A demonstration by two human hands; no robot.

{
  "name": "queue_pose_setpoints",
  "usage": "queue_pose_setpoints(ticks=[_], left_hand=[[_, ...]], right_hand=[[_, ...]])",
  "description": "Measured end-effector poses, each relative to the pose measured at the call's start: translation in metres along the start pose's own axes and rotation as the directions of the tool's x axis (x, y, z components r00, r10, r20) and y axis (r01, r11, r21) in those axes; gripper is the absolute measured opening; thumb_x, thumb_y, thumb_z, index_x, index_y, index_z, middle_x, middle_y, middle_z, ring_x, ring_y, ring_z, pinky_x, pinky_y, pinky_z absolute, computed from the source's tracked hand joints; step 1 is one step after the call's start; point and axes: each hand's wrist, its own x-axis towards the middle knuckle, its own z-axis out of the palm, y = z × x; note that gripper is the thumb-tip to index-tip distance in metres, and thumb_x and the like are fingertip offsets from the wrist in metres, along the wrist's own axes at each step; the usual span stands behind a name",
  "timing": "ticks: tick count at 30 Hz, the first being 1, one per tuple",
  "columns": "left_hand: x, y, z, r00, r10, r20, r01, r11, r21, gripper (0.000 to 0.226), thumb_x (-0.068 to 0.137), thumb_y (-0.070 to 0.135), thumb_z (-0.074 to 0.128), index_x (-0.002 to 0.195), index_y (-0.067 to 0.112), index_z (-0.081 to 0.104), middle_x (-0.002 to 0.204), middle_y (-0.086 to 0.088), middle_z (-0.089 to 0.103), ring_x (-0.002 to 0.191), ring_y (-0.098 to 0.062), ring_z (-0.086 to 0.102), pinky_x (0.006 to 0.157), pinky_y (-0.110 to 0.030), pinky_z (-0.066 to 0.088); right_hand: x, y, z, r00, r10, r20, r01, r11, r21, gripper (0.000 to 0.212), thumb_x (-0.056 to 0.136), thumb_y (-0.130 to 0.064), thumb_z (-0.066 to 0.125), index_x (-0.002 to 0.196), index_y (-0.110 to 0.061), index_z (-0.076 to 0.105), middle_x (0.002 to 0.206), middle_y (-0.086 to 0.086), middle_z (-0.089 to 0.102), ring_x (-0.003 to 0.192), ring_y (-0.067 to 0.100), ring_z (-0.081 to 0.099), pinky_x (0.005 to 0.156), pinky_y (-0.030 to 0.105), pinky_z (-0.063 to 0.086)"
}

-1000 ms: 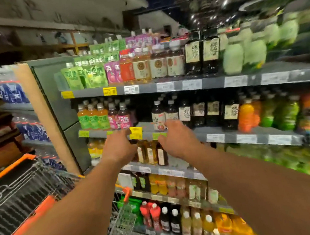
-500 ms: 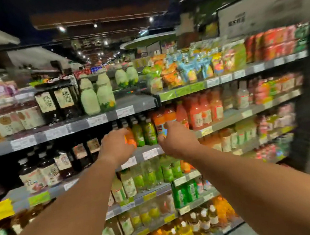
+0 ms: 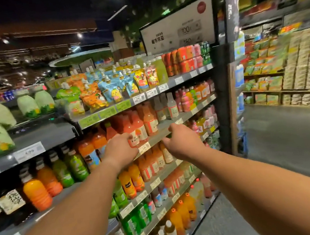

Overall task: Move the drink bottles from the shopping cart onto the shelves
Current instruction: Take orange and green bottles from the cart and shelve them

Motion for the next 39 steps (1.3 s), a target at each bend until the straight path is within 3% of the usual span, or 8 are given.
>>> queue_pose_setpoints(ticks=[11, 15, 20, 25, 29, 36, 39], left_hand=[[0.166, 0.167, 0.111, 0.994, 0.108, 0.026, -0.107, 0.993, -0.058, 0.055, 0.079, 0.041, 0.071, 0.130, 0.026, 0.059, 0.128, -0.003, 0.061, 0.116, -0.026, 0.057, 0.098, -0.036, 0.049], [0.224, 0.210, 0.153, 0.991, 0.120, 0.055, -0.115, 0.990, -0.081, 0.055, 0.081, 0.040, 0.069, 0.132, 0.024, 0.058, 0.128, -0.006, 0.060, 0.118, -0.028, 0.055, 0.102, -0.037, 0.045], [0.299, 0.237, 0.204, 0.990, 0.121, 0.077, -0.115, 0.990, -0.083, 0.052, 0.081, 0.037, 0.070, 0.130, 0.025, 0.059, 0.128, -0.003, 0.060, 0.120, -0.027, 0.054, 0.101, -0.038, 0.046], [0.378, 0.254, 0.247, 0.992, 0.109, 0.065, -0.102, 0.990, -0.100, 0.025, 0.076, 0.030, 0.067, 0.101, 0.027, 0.065, 0.105, -0.004, 0.062, 0.105, -0.029, 0.059, 0.090, -0.039, 0.050], [0.433, 0.273, 0.280, 0.990, 0.119, 0.075, -0.114, 0.991, -0.067, 0.047, 0.081, 0.032, 0.066, 0.127, 0.029, 0.061, 0.118, -0.006, 0.061, 0.112, -0.032, 0.057, 0.094, -0.040, 0.049], [0.514, 0.303, 0.307, 0.999, 0.037, 0.020, -0.036, 0.998, -0.045, 0.027, 0.082, 0.029, 0.063, 0.106, 0.017, 0.067, 0.108, -0.008, 0.059, 0.103, -0.031, 0.061, 0.086, -0.037, 0.051], [0.543, 0.324, 0.331, 0.999, -0.049, -0.003, 0.048, 0.994, -0.103, 0.036, 0.082, 0.028, 0.065, 0.117, 0.016, 0.061, 0.119, -0.008, 0.052, 0.109, -0.032, 0.059, 0.093, -0.044, 0.050]], right_hand=[[0.154, 0.180, -0.061, 0.997, 0.078, 0.007, -0.078, 0.994, -0.071, 0.047, 0.088, -0.049, 0.048, 0.123, -0.017, 0.049, 0.120, 0.008, 0.056, 0.102, 0.032, 0.059, 0.079, 0.041, 0.049], [0.212, 0.234, -0.066, 0.996, 0.084, 0.034, -0.080, 0.991, -0.109, 0.051, 0.088, -0.050, 0.047, 0.126, -0.015, 0.049, 0.123, 0.008, 0.055, 0.108, 0.031, 0.057, 0.087, 0.043, 0.050], [0.285, 0.289, -0.049, 0.995, 0.087, 0.057, -0.080, 0.990, -0.115, 0.044, 0.089, -0.047, 0.047, 0.121, -0.017, 0.048, 0.120, 0.008, 0.055, 0.106, 0.030, 0.055, 0.086, 0.043, 0.049], [0.364, 0.328, -0.025, 0.992, 0.092, 0.085, -0.084, 0.992, -0.091, 0.049, 0.092, -0.047, 0.047, 0.130, -0.015, 0.045, 0.127, 0.009, 0.051, 0.107, 0.031, 0.056, 0.087, 0.043, 0.050], [0.420, 0.353, -0.012, 0.992, 0.071, 0.103, -0.064, 0.995, -0.071, 0.054, 0.092, -0.045, 0.047, 0.136, -0.015, 0.043, 0.133, 0.010, 0.050, 0.115, 0.033, 0.055, 0.094, 0.044, 0.048], [0.527, 0.395, 0.013, 0.990, -0.008, 0.143, 0.010, 1.000, -0.010, 0.048, 0.091, -0.043, 0.051, 0.129, -0.014, 0.049, 0.128, 0.010, 0.057, 0.114, 0.031, 0.056, 0.092, 0.042, 0.048], [0.573, 0.413, 0.034, 0.984, -0.069, 0.163, 0.070, 0.998, 0.000, 0.048, 0.089, -0.043, 0.052, 0.125, -0.011, 0.051, 0.126, 0.013, 0.057, 0.114, 0.032, 0.055, 0.091, 0.039, 0.046]])
